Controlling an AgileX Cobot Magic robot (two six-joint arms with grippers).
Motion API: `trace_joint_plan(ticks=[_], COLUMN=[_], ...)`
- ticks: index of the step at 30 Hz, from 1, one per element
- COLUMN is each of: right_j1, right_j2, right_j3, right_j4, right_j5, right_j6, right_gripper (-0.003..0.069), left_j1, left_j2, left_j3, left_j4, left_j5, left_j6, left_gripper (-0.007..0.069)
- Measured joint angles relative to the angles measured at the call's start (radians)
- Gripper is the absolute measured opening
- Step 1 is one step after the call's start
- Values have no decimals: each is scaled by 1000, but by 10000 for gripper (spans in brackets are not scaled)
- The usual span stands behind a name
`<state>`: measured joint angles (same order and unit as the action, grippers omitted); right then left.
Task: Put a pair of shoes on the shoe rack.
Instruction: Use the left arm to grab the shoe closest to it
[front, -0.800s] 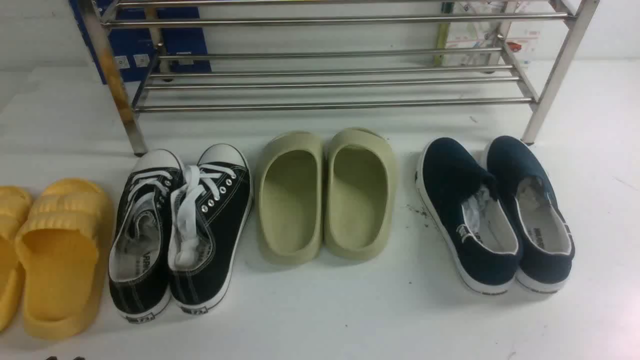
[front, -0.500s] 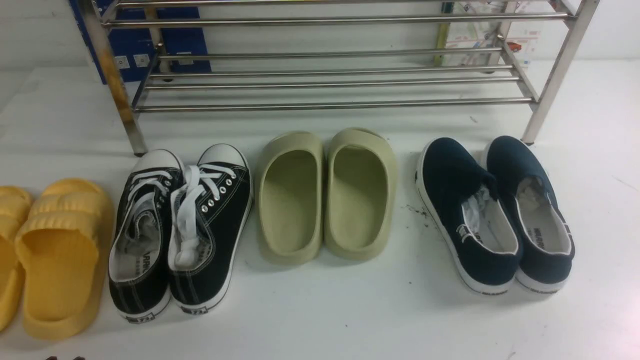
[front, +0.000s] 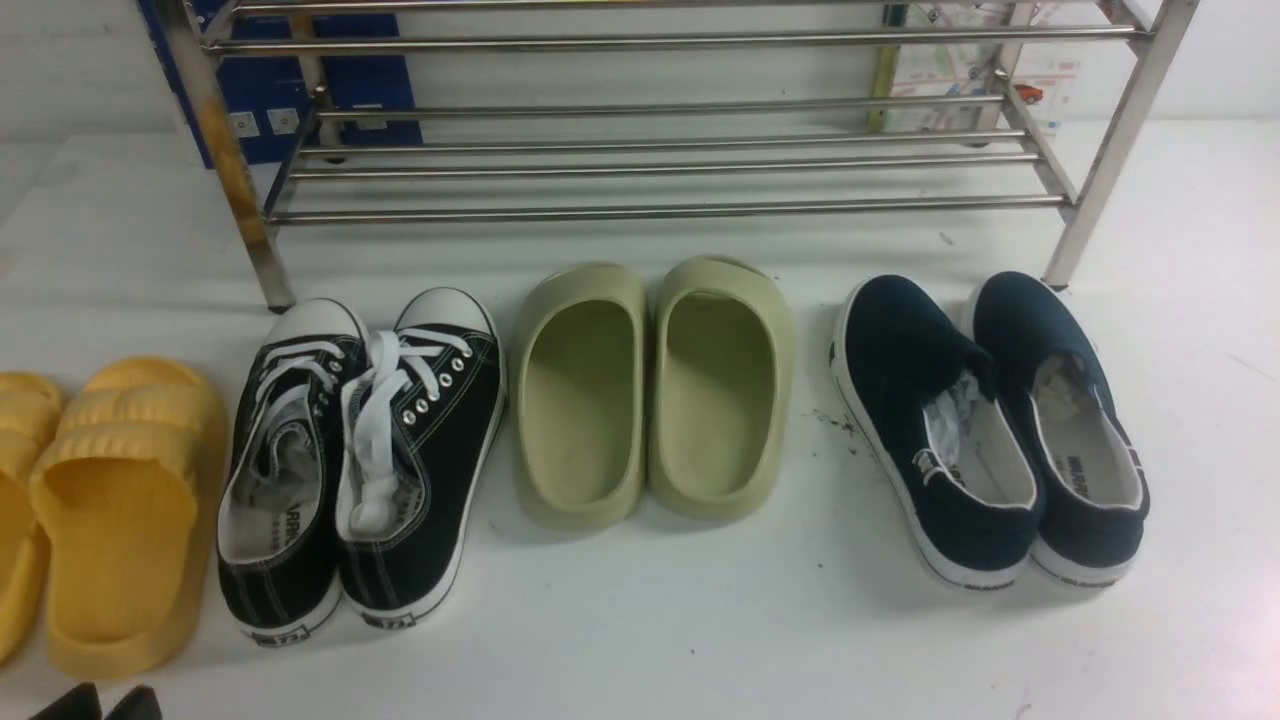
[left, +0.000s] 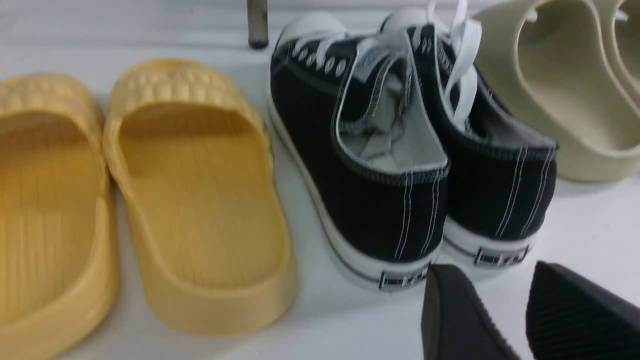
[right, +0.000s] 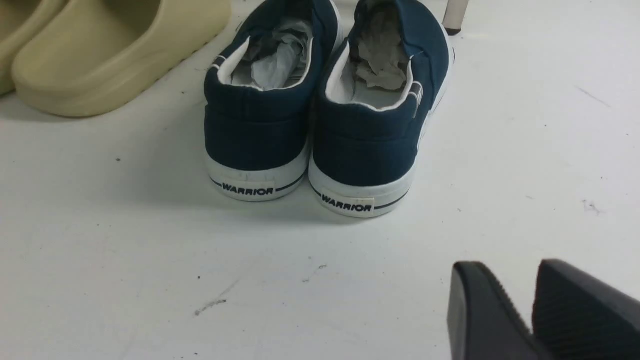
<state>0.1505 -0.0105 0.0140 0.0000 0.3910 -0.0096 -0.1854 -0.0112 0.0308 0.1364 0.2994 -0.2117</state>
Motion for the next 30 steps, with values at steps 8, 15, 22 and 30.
trace_joint_plan(ticks=[8, 15, 22, 30], right_j1=[0, 0, 0, 0], right_j2=[0, 0, 0, 0], right_j3=[0, 0, 0, 0], right_j4=[0, -7, -9, -9], right_j5=[0, 0, 0, 0], right_j6=[0, 0, 0, 0], right_gripper=[219, 228, 237, 237], left_j1=[0, 0, 0, 0], left_j2=[0, 0, 116, 511], left_j3=[0, -9, -351, -809], left_j4=[1, -176, -244, -219], left_j5=[-316, -921, -812, 106], left_j6=[-29, -274, -257, -310], left_gripper=[237, 237, 237, 237])
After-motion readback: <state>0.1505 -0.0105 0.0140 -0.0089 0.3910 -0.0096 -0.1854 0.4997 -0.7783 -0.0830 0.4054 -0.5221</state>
